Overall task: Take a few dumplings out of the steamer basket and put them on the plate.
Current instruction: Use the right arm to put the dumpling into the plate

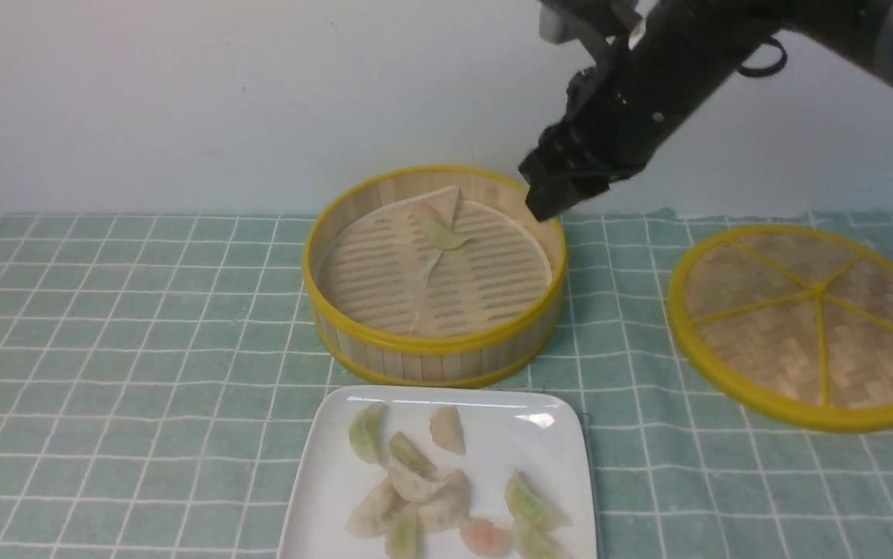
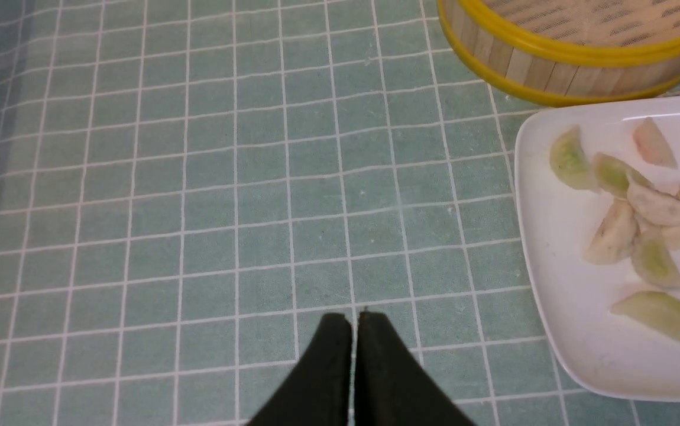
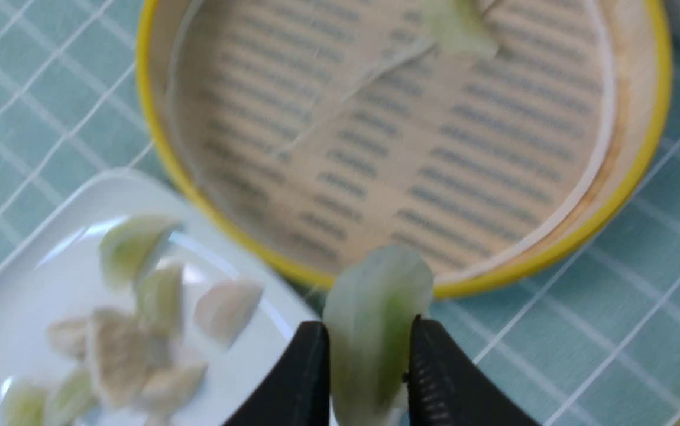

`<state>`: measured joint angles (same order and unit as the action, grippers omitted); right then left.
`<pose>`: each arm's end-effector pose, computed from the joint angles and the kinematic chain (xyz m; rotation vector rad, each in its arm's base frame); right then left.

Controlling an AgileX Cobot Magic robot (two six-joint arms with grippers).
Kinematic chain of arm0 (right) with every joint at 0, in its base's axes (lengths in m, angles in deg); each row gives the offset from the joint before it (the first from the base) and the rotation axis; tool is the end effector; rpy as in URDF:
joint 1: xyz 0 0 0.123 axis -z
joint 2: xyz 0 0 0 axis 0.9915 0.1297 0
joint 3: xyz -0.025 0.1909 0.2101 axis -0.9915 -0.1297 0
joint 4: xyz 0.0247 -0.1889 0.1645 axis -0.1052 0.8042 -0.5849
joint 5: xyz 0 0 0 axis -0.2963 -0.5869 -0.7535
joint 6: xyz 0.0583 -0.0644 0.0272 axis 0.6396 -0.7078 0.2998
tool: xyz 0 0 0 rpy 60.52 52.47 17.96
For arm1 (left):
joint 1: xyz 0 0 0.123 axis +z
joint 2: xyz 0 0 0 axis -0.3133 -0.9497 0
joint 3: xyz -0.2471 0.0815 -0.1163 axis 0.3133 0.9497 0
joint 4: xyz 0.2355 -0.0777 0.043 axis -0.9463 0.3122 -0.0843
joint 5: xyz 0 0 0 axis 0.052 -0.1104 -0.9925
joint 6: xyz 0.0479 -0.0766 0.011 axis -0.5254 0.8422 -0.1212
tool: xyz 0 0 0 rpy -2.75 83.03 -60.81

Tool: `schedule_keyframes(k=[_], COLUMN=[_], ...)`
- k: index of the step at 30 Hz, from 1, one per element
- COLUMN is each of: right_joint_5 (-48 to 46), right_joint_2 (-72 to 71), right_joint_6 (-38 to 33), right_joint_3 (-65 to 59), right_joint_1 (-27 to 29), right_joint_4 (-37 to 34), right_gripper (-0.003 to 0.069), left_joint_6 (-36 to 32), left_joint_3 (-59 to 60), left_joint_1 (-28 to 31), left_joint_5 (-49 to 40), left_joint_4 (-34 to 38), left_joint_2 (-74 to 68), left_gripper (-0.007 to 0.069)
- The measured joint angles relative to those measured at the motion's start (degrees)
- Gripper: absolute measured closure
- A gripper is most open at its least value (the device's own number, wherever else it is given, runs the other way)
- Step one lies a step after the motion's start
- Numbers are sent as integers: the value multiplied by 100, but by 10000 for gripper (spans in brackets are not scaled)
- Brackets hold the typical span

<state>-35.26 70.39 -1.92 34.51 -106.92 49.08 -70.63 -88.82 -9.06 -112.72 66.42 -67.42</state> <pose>0.3650 0.1964 0.3152 -0.9854 2.6053 0.4873 0.0731 -0.0067 0.3867 0.1379 2.3219 0.0127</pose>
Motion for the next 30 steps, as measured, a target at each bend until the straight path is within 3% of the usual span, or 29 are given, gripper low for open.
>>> schedule_keyframes(k=[6,12,14,15,18,23,25,28,29,30], right_joint_5=[273,1139,1433,1439,1540,1418,1077,441,413,244], right_joint_2=[-470,-97,128,143,295,252,122,-547,-599,-1080], right_joint_6=[-308,-308,-268,-256,134,615,850,1258,1312,1498], right_joint_3=[-2195,-2550,-2545,-2545,-2545,-2488,-2361,-2054,-2043,-1994], right_joint_1=[-704,-1209,-1337,-1335,-1340,-1340,-1340,-1340,-1340,-1340], right_joint_4=[-755,-736,-669,-657,-353,-65,27,200,212,341], right_gripper=[506,496,429,429,293,195,197,335,347,438], left_joint_6=[0,-18,-28,-29,-29,-29,-71,-82,-87,-88], left_joint_3=[0,0,0,0,0,0,0,0,0,0], left_joint_1=[0,0,0,0,0,0,0,0,0,0], left_joint_5=[0,0,0,0,0,0,0,0,0,0], left_joint_4=[23,22,22,22,22,22,22,22,22,22], left_joint_2=[0,0,0,0,0,0,0,0,0,0], left_gripper=[631,631,631,631,631,631,631,631,631,631])
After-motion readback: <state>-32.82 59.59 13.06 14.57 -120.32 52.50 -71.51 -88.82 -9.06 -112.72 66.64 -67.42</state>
